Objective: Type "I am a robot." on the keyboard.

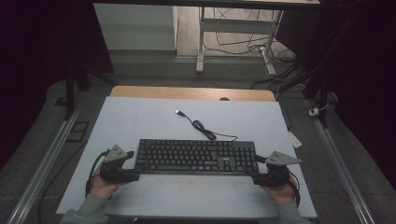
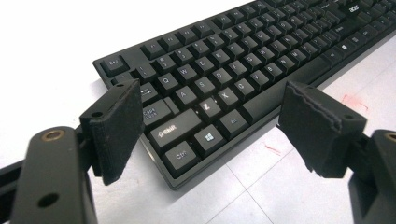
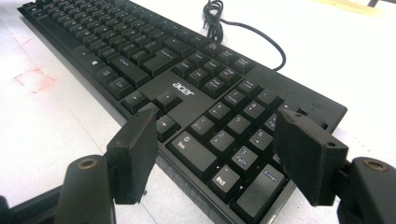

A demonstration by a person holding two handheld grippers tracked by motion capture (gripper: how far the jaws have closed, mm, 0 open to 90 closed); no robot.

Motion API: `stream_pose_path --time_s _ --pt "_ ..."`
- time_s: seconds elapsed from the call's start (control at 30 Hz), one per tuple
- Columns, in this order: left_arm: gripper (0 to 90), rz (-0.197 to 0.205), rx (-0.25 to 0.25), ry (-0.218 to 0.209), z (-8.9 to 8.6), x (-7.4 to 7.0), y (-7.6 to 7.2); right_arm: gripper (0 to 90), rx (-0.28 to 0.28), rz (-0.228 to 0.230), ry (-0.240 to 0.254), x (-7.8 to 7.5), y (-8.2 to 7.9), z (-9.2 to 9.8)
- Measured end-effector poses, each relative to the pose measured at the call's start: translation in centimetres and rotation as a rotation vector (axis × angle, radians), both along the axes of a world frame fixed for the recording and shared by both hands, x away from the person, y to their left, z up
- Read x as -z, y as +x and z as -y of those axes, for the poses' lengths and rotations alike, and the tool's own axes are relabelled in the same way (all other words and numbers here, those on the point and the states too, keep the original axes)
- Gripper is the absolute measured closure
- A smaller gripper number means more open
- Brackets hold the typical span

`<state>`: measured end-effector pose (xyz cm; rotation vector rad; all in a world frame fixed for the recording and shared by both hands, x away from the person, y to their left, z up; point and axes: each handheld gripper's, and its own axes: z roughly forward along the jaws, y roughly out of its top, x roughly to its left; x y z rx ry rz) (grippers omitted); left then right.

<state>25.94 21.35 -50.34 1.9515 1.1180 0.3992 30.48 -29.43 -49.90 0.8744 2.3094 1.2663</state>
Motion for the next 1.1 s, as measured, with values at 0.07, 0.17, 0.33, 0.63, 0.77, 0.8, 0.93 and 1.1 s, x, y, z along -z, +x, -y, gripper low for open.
stream_pose_path --time_s 0.07,0.17,0.33,0.63,0.77,0.8,0.93,1.1 --pt "22.5 0.004 -0.003 -0.002 0.0 -0.1 0.0 31.4 0.0 0.0 0.0 0.0 0.0 0.0" --pt "22.6 0.01 -0.007 -0.004 -0.1 -0.2 0.0 31.7 0.003 -0.001 -0.002 0.0 0.0 0.1" --pt "22.5 0.011 -0.015 -0.007 -0.3 -0.2 -0.1 31.9 -0.003 0.0 0.003 0.0 0.1 -0.1" --pt "22.6 0.007 -0.018 -0.014 -0.4 -0.1 -0.1 32.2 -0.004 -0.006 -0.005 0.0 -0.1 -0.5" --pt "22.6 0.011 -0.021 -0.016 -0.5 -0.2 -0.1 32.3 -0.009 -0.007 0.001 0.0 0.0 -0.6" --pt "22.7 0.011 -0.023 -0.021 -0.5 -0.2 -0.1 32.4 -0.009 -0.007 -0.002 0.0 0.0 -0.7" --pt "22.9 0.009 -0.012 -0.02 -0.4 -0.1 0.1 32.6 -0.008 -0.014 0.011 -0.1 -0.1 -1.1" --pt "23.1 0.005 -0.006 -0.022 -0.2 -0.1 0.3 33.0 -0.016 -0.009 0.022 -0.3 -0.3 -1.7"
